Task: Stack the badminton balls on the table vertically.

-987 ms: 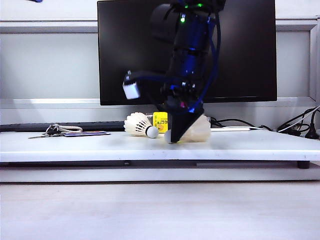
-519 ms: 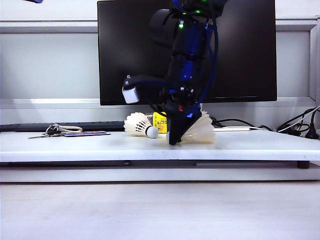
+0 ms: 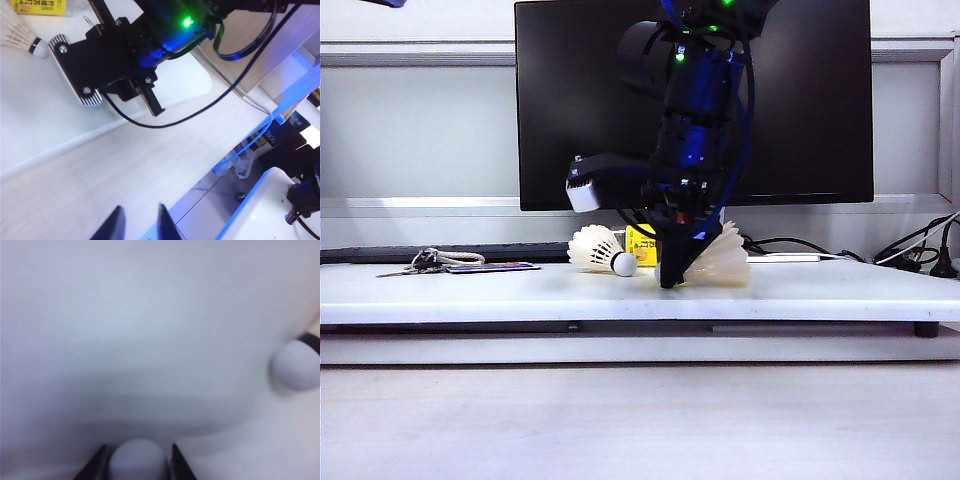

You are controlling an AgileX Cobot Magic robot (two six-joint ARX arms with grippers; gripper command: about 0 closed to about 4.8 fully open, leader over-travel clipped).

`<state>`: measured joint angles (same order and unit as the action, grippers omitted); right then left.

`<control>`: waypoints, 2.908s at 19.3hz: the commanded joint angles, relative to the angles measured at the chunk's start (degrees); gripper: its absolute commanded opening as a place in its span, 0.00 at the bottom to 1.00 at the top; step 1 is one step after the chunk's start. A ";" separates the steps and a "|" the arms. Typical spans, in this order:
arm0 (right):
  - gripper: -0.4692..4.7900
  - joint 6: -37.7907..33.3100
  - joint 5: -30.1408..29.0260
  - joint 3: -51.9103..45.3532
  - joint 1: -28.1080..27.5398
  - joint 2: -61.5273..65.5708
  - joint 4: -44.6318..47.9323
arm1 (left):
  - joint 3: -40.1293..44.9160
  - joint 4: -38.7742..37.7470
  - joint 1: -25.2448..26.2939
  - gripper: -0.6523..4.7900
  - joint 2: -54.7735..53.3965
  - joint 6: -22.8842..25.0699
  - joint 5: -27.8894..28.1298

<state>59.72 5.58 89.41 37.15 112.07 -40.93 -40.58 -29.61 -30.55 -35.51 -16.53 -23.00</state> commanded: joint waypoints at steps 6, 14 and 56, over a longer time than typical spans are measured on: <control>0.36 -22.45 -15.65 11.47 -2.78 -0.11 7.43 | -0.09 0.35 0.02 0.30 0.02 0.02 -0.15; 0.37 -48.00 -50.75 12.24 -14.45 -1.05 22.69 | -0.09 -1.11 0.02 0.30 0.31 0.31 1.73; 0.38 -75.01 -22.95 -46.47 -24.50 -10.08 99.89 | 1.33 -2.91 0.02 0.30 0.31 -1.44 6.51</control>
<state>-14.79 -18.96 42.74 12.51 102.21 56.31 -39.31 -32.88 -30.55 -35.31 -17.89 -16.45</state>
